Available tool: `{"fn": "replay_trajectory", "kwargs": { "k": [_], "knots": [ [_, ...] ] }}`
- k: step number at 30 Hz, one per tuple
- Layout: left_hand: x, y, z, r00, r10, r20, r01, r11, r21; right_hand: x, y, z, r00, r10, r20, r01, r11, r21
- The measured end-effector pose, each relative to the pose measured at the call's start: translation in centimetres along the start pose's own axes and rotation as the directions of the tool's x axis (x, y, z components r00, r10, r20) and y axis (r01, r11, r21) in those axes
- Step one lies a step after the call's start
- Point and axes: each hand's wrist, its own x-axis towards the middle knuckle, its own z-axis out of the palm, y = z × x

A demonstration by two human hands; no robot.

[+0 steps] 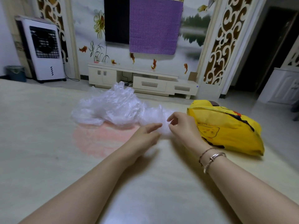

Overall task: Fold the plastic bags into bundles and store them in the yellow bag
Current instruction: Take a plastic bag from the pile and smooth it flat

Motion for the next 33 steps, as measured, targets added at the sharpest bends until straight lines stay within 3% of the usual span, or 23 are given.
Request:
{"fn": "replay_trajectory", "kwargs": {
  "k": [5,9,14,17,20,24,26,28,31,33],
  "knots": [
    [-1.0,0.8,-0.1,0.991,-0.083,-0.105,0.067,0.986,-0.150,-2.8,-1.6,-3.4,0.979,-0.088,-0.186,0.131,0.963,0.236],
    [-2.5,1.9,-0.2,0.979,-0.114,-0.170,0.075,0.973,-0.218,-5.6,-2.4,-5.1,0.985,-0.081,-0.149,0.145,0.860,0.490],
    [-3.8,3.0,0.1,0.987,-0.139,0.075,0.157,0.920,-0.358,-7.6,-1.8,-5.4,0.988,-0.133,-0.073,0.150,0.788,0.596],
    [-3.9,2.9,0.3,0.992,-0.064,0.113,0.103,0.917,-0.385,-7.8,-1.2,-5.3,0.985,-0.168,-0.024,0.151,0.798,0.584],
    [-4.0,2.7,0.3,0.997,0.000,0.074,0.031,0.909,-0.415,-8.0,-1.2,-5.0,0.992,-0.122,0.028,0.081,0.800,0.595],
    [-4.1,2.7,0.6,0.995,0.089,0.047,-0.067,0.937,-0.343,-7.9,-1.9,-4.7,0.988,0.123,0.094,-0.154,0.745,0.649],
    [-4.4,2.9,0.8,0.992,0.119,0.026,-0.105,0.944,-0.312,-7.9,-2.2,-4.4,0.975,0.155,0.163,-0.223,0.751,0.621],
    [-4.5,3.0,0.9,0.993,0.117,-0.017,-0.117,0.963,-0.245,-8.0,-2.0,-4.5,0.961,0.184,0.208,-0.278,0.657,0.701],
    [-4.5,3.4,0.1,0.987,0.091,-0.136,-0.109,0.985,-0.131,-7.8,-1.5,-5.5,0.915,0.289,0.282,-0.384,0.407,0.829],
    [-4.4,3.7,-0.9,0.982,0.065,-0.178,-0.075,0.996,-0.050,-7.4,-0.8,-6.4,0.881,0.341,0.326,-0.430,0.294,0.854]
  ]
}}
